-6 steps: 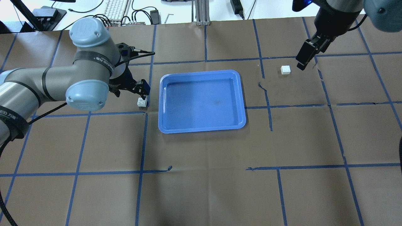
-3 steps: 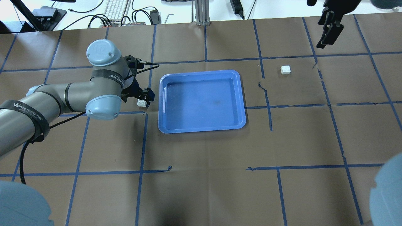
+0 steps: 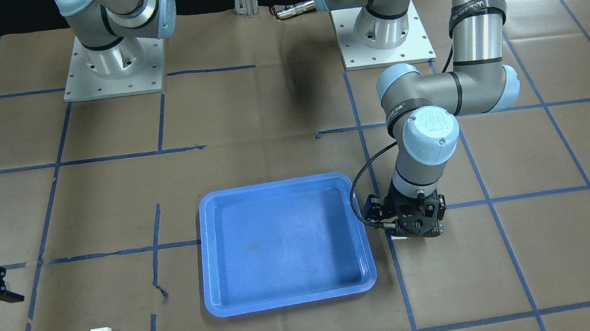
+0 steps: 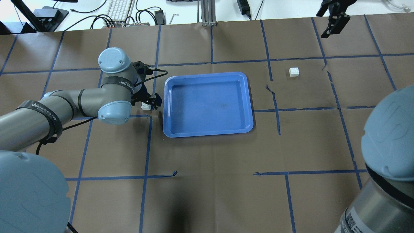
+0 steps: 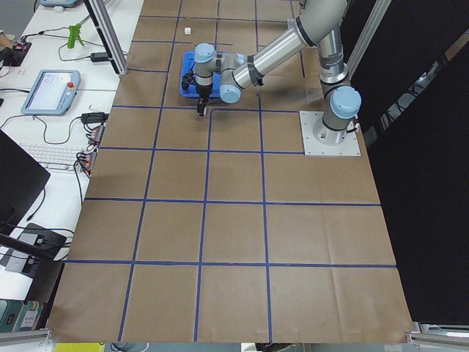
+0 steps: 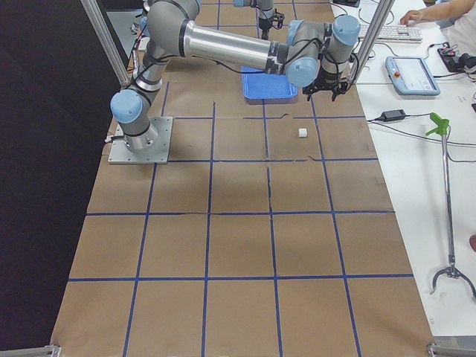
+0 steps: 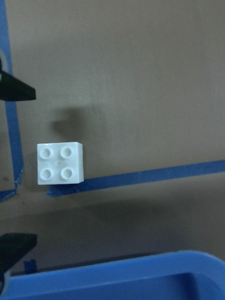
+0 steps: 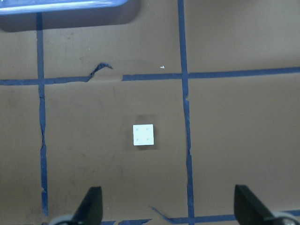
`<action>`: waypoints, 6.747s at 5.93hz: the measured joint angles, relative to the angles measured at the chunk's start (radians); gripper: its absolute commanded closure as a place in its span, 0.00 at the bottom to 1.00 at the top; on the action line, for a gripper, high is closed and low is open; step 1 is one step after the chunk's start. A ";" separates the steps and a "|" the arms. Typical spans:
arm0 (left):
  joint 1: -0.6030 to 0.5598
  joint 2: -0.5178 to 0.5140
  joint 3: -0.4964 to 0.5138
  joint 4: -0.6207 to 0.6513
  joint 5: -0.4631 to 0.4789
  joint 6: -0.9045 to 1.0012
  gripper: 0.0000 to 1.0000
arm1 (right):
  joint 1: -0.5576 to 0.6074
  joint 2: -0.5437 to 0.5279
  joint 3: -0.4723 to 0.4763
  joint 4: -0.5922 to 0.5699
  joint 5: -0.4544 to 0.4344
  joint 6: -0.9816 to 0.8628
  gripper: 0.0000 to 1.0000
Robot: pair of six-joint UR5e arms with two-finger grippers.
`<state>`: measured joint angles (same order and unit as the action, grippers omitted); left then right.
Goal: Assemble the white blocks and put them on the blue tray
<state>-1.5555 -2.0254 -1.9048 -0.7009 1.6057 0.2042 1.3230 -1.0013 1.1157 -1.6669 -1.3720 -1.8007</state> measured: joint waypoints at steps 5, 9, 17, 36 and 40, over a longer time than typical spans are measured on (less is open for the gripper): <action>0.045 0.016 0.032 -0.023 0.000 0.122 0.94 | -0.107 0.159 0.174 -0.052 0.343 -0.390 0.01; -0.067 0.079 0.120 -0.115 -0.003 0.830 0.94 | -0.122 0.221 0.177 -0.078 0.393 -0.345 0.17; -0.321 -0.097 0.209 -0.105 -0.048 1.136 0.88 | -0.123 0.182 0.159 -0.101 0.393 -0.290 0.72; -0.002 0.544 0.298 -0.785 -0.034 -0.364 0.01 | 0.378 0.006 0.775 -1.029 0.436 0.527 0.72; 0.000 0.561 0.300 -0.824 -0.017 -0.364 0.01 | 0.385 0.007 0.795 -1.045 0.436 0.529 0.72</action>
<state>-1.5552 -1.4647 -1.6052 -1.5251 1.5888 -0.1599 1.7083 -0.9945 1.9111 -2.7116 -0.9357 -1.2721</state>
